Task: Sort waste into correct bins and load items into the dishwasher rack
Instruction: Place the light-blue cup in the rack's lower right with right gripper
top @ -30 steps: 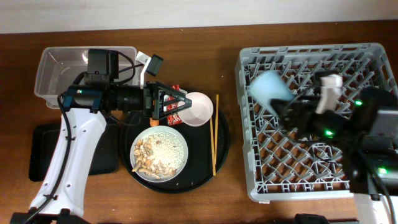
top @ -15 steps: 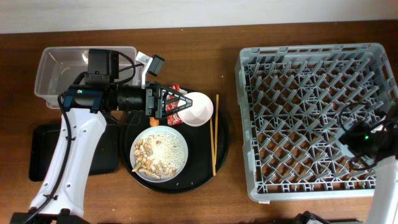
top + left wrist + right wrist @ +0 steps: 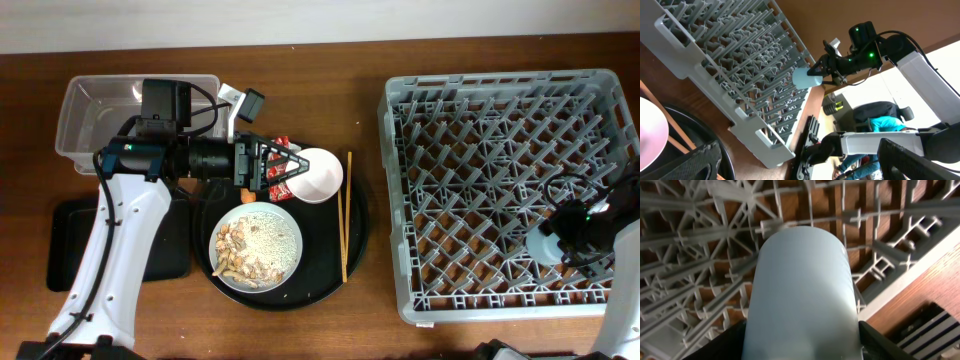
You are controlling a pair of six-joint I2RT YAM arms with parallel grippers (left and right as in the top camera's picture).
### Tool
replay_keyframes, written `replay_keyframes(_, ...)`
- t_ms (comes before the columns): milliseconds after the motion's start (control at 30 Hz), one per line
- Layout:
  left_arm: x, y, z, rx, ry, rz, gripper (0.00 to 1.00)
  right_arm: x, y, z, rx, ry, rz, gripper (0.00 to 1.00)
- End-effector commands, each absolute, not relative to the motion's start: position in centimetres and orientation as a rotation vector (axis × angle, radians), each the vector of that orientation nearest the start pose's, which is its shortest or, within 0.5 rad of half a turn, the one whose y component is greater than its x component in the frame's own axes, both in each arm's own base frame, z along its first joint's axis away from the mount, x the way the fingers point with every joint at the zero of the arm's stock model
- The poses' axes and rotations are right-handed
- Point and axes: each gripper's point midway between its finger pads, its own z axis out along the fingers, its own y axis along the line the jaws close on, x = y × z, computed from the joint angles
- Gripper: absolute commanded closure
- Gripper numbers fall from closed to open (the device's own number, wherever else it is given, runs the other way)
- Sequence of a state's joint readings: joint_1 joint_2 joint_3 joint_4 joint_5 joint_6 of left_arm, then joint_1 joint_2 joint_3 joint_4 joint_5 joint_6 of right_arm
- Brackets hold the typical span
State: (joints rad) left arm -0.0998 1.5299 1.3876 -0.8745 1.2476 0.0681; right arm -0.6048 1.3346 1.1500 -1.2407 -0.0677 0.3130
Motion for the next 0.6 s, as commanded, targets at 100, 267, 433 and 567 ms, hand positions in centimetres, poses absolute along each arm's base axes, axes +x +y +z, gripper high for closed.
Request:
replay_keyframes(100,31.0,-19.6,29.6,0.648,2.104,-1.558,0.01,21.8,-13.2,16.2,1.286,2.639,0.097,0.09)
replay_keyframes(267,31.0,-19.6,29.6,0.648,2.104,-1.558,0.01,22.3,-13.0,17.1,1.271,2.620,0.126,0.01)
replay_keyframes(433,31.3,-19.4,29.1,0.639,2.129,-1.513,0.01,26.1,-7.4,21.5,0.811,2.576,0.482,0.10)
replay_keyframes(567,32.5,-18.6,27.4,0.602,2.215,-1.361,0.01,27.3,-1.0,24.5,0.424,2.543,0.581,0.12)
